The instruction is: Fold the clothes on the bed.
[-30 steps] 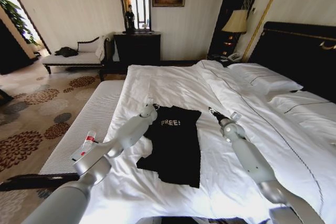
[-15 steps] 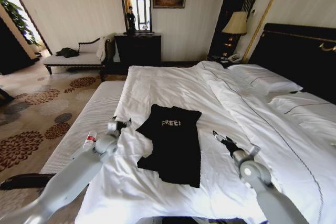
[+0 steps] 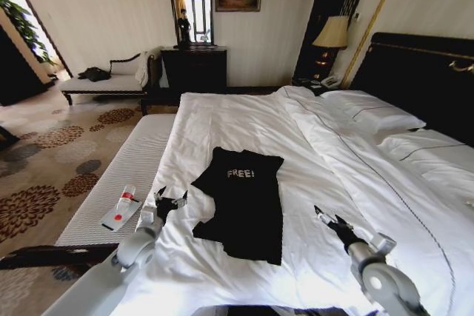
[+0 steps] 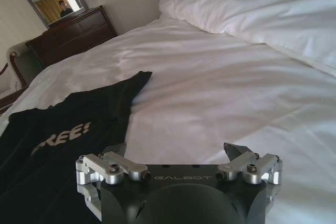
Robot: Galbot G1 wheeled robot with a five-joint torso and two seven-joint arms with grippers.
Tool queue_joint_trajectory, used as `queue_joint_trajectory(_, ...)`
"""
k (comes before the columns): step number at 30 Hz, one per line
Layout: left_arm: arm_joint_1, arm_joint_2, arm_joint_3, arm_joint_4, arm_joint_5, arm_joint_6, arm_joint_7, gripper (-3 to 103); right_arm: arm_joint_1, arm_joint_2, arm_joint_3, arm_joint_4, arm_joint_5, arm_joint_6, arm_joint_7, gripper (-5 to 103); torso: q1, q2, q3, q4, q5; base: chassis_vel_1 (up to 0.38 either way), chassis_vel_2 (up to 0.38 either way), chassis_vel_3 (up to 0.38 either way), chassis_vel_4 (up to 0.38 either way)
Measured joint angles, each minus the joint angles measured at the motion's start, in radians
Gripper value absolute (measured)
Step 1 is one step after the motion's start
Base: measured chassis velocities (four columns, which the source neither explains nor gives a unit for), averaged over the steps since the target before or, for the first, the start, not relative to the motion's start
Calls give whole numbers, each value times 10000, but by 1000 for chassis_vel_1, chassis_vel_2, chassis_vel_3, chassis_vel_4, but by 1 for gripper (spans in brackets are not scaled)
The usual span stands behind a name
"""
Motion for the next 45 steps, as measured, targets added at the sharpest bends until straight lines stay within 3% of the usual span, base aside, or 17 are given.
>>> queue_joint_trajectory(1, 523, -23, -324, -228, 117, -324, 117, 100, -411, 364, -15, 442, 71, -334, -35, 100, -1, 1, -1, -7, 2, 0, 0, 0, 0)
queue_joint_trajectory(4, 821, -110, -433, -372, 191, -528, 137, 100, -729, 656, -83, 839, 98, -811, 23, 100, -1, 1, 0, -12, 3, 0, 0, 0, 0)
queue_joint_trajectory(5, 1033, -298, -495, -443, 279, -670, 141, 100, -1054, 855, -204, 1125, 75, -1365, 57, 100, -1, 0, 0, -13, 1, 0, 0, 0, 0)
queue_joint_trajectory(8, 1194, -436, -511, -507, 293, -677, 170, 100, -1242, 939, -314, 1248, 73, -1623, 60, 100, 0, -1, 1, -12, 3, 0, 0, 0, 0)
queue_joint_trajectory(16, 2341, -747, -526, -1042, -359, -171, 792, 100, -1415, 931, -678, 1333, 656, -1997, -64, 100, 0, -2, 1, -8, 4, 0, 0, 0, 0)
queue_joint_trajectory(18, 2691, -693, -509, -1290, -1000, 106, 846, 100, -1390, 961, -767, 1296, 1259, -2296, -71, 100, 1, -2, 2, -8, 3, 0, 0, 0, 0)
queue_joint_trajectory(23, 2949, -574, -517, -1862, -2038, 511, 736, 100, -1154, 1343, -797, 1088, 2503, -3004, 29, 100, 1, -2, 2, -12, 3, 0, 0, 0, 0)
queue_joint_trajectory(31, 3417, -389, -776, -2823, -3105, 823, 321, 100, -1056, 1892, -1218, 755, 2761, -3408, 128, 100, 1, -2, 1, -11, 3, 0, 0, 0, 0)
queue_joint_trajectory(41, 3347, -542, -554, -2971, -3354, 942, 70, 100, -761, 2609, -1326, 677, 3211, -3919, 142, 101, 2, -1, 2, -9, 3, 0, 0, 0, 0)
queue_joint_trajectory(43, 3269, -528, -526, -2899, -3406, 954, 36, 100, -731, 2697, -1275, 628, 3364, -4004, 144, 91, 2, -1, 2, -11, 2, 0, 0, 0, 0)
queue_joint_trajectory(45, 3246, -526, -517, -2877, -3423, 958, 32, 100, -719, 2711, -1275, 594, 3367, -4017, 142, 91, 3, -2, 2, -11, 2, 0, 0, 0, 0)
